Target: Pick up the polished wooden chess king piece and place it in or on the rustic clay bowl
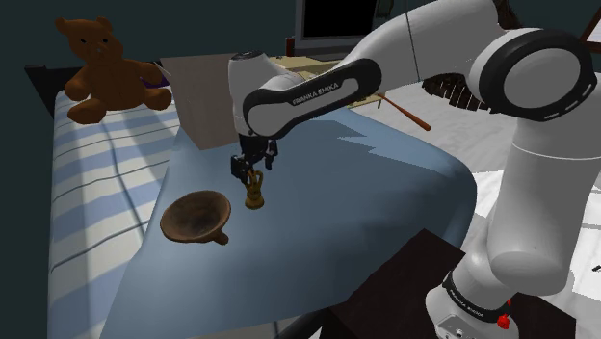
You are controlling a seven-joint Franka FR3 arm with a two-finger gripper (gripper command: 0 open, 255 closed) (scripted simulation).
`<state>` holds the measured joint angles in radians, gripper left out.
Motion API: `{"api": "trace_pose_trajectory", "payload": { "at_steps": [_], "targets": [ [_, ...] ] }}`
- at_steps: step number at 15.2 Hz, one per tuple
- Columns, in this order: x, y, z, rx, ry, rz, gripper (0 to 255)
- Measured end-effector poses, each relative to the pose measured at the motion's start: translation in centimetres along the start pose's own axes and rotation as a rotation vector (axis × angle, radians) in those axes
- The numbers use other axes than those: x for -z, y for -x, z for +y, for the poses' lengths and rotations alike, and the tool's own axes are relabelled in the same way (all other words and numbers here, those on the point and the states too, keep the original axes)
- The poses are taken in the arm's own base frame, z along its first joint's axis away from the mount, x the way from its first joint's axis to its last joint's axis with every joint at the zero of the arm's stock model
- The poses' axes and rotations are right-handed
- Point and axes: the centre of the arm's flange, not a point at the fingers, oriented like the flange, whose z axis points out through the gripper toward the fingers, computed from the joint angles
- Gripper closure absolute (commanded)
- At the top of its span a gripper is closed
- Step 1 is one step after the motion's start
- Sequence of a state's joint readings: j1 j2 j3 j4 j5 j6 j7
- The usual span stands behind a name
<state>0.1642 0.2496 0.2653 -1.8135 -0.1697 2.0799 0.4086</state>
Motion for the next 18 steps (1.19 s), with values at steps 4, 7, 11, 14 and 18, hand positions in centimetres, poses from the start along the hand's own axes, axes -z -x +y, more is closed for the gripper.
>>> {"api": "trace_pose_trajectory", "payload": {
  "at_steps": [4, 7, 11, 14, 18],
  "targets": [
    [-1.34, -0.01, 0.08, 0.0, 0.0, 0.0, 0],
    [-1.39, -0.04, 0.07, 0.0, 0.0, 0.001, 0],
    [-1.34, -0.04, 0.01, 0.001, -0.001, 0.001, 255],
    [-1.3, -0.04, -0.01, 0.001, -0.001, 0.002, 255],
    [-1.3, -0.03, -0.03, 0.001, -0.001, 0.001, 255]
  ]
}}
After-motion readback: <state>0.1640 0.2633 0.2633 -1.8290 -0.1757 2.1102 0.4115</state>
